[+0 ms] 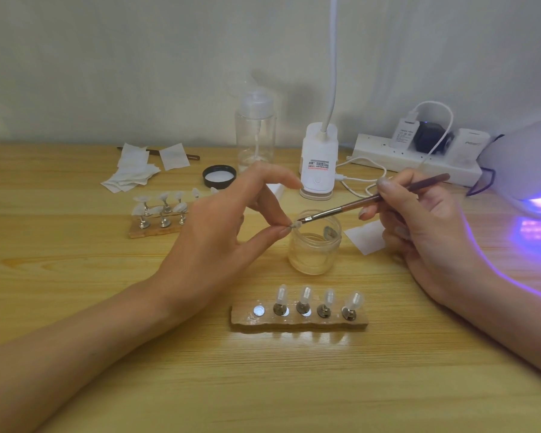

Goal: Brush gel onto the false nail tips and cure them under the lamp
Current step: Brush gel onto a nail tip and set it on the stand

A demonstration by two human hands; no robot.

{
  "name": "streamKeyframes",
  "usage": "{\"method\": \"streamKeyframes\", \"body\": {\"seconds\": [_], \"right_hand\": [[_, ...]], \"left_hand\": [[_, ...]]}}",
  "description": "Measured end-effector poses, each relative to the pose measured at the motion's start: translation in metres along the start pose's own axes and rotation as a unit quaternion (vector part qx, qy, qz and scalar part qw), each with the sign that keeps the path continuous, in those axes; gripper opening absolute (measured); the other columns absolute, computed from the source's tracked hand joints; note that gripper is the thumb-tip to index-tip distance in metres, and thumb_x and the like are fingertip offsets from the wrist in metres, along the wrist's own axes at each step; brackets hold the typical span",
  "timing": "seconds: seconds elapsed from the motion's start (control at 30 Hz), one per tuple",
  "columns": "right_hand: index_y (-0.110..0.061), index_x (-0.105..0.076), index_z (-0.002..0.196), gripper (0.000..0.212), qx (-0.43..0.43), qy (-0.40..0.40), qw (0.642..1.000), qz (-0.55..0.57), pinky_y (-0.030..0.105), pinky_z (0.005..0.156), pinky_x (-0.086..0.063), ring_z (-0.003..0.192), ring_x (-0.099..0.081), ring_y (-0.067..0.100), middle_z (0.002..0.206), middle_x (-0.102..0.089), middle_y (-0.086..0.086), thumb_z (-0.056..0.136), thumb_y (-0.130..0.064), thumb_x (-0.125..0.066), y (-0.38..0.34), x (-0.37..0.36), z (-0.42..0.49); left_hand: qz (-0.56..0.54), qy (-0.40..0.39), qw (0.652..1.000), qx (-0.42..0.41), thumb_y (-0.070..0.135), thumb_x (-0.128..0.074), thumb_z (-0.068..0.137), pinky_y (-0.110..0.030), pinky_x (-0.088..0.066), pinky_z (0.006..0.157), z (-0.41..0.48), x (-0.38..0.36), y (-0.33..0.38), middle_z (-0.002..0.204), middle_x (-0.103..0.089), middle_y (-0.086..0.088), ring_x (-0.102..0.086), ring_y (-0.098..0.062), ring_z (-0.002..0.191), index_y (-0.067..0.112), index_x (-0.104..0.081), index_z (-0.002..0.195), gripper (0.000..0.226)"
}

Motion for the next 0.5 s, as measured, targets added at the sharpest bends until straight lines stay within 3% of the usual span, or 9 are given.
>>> {"method": "streamKeyframes", "body": {"seconds": [0.13, 0.27, 0.5], "right_hand": [[-0.027, -0.057, 0.071, 0.019, 0.022, -0.036, 0.999, 0.001, 0.015, 0.040, -0.026, 0.043, -0.028, 0.006, 0.070, -0.070, 0.007, 0.084, -0.037, -0.068, -0.0048, -0.0080, -0.0010], [-0.024, -0.054, 0.074, 0.020, 0.001, -0.010, 1.000, -0.011, 0.018, 0.039, -0.020, 0.043, -0.026, 0.007, 0.068, -0.069, 0.007, 0.084, -0.034, -0.067, 0.0007, -0.0025, -0.0007], [-0.027, -0.056, 0.071, 0.020, 0.015, -0.028, 0.999, 0.003, 0.017, 0.039, -0.024, 0.042, -0.028, 0.007, 0.069, -0.069, 0.006, 0.083, -0.037, -0.067, -0.0037, -0.0069, -0.0009]], "left_hand": [[-0.001, -0.003, 1.000, 0.001, 0.005, -0.078, 0.086, -0.008, -0.037, 0.070, 0.0000, -0.0002, 0.0001, 0.084, -0.070, 0.014, -0.059, 0.008, 0.082, 0.031, -0.053, 0.121, 0.050], [-0.002, -0.003, 1.000, 0.000, 0.004, -0.078, 0.086, -0.007, -0.037, 0.070, 0.0002, 0.0000, 0.0009, 0.084, -0.070, 0.014, -0.058, 0.010, 0.081, 0.031, -0.052, 0.121, 0.051], [-0.010, -0.005, 1.000, 0.008, 0.004, -0.078, 0.086, -0.008, -0.036, 0.070, -0.0004, -0.0005, 0.0008, 0.084, -0.071, 0.013, -0.058, 0.010, 0.082, 0.029, -0.054, 0.120, 0.049]]}}
Point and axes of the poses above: each hand's wrist, its own z-axis towards the middle knuckle, its own x-axis out of the back of the hand, y = z × x, the point moved 10 cm from there along z, towards the middle knuckle
